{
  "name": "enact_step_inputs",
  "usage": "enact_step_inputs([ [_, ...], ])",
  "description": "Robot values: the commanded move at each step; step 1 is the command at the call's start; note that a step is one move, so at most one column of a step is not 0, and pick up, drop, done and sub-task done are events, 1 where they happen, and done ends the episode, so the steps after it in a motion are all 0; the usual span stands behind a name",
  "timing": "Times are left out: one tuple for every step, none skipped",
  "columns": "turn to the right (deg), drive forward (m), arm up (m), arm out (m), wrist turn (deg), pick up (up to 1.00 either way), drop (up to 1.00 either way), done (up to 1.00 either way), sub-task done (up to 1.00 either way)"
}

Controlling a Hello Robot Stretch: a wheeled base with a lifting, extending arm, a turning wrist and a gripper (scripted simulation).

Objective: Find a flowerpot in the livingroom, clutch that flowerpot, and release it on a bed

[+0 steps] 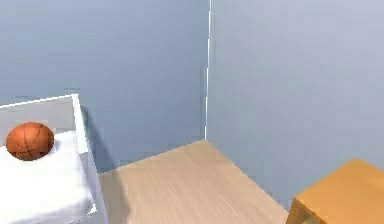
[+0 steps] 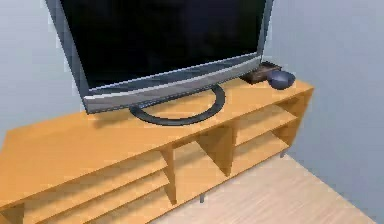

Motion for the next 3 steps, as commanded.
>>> enact_step_inputs([
  [-45.0, 0.0, 0.0, 0.0, 0.0, 0.0, 0.0, 0.0, 0.0],
  [-45.0, 0.0, 0.0, 0.0, 0.0, 0.0, 0.0, 0.0, 0.0],
  [-45.0, 0.0, 0.0, 0.0, 0.0, 0.0, 0.0, 0.0, 0.0],
])
